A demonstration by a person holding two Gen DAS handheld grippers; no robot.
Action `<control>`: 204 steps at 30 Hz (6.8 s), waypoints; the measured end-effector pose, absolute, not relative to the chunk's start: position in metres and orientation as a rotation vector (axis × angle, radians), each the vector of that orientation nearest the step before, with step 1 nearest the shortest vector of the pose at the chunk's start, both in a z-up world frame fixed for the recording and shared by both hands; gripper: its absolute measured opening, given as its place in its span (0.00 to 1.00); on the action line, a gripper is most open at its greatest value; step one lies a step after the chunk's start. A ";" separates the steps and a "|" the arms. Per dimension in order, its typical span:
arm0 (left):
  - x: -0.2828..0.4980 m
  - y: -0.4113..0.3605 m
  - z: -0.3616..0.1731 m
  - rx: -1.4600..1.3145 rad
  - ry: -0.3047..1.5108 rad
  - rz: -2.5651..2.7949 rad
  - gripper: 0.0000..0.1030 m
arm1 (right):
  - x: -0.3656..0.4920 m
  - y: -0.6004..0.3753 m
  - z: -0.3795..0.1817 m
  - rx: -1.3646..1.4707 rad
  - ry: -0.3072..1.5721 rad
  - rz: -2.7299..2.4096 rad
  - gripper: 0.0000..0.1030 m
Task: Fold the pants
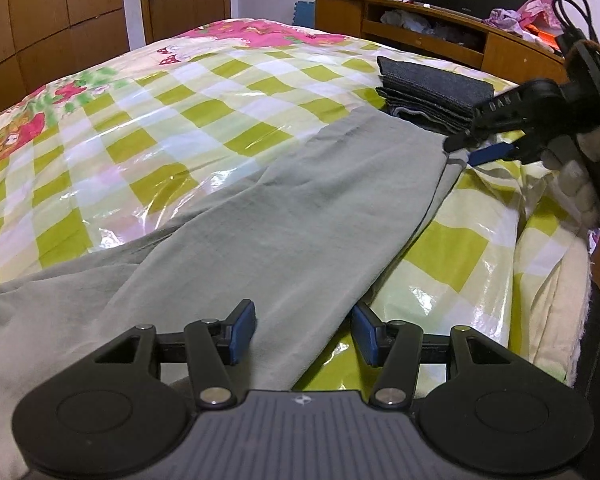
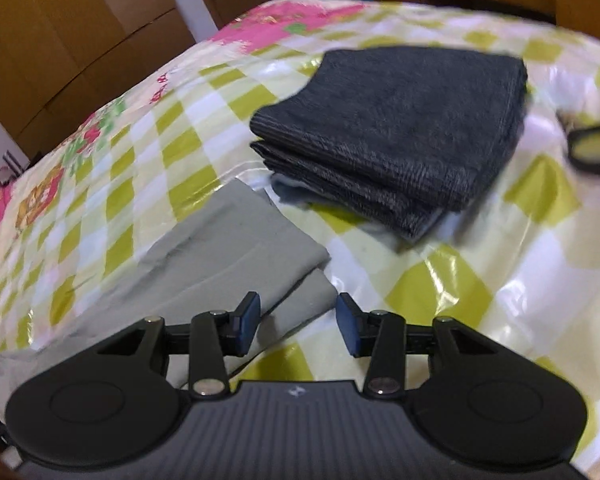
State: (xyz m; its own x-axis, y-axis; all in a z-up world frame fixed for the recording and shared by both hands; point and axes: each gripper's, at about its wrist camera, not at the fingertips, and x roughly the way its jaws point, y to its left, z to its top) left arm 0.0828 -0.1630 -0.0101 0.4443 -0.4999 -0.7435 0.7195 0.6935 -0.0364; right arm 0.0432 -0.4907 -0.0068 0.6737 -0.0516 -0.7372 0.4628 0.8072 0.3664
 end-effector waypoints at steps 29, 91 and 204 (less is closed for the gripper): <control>0.087 -0.163 -0.002 0.280 0.788 -0.773 0.63 | 0.032 -0.536 0.029 0.838 0.634 -0.196 0.02; 0.103 -0.096 0.014 0.252 0.698 -0.673 0.75 | 0.078 -0.422 0.059 0.311 0.752 0.063 0.15; 0.082 0.050 -0.014 0.211 0.817 -0.289 0.82 | 0.128 -0.261 -0.005 -0.272 0.979 0.430 0.15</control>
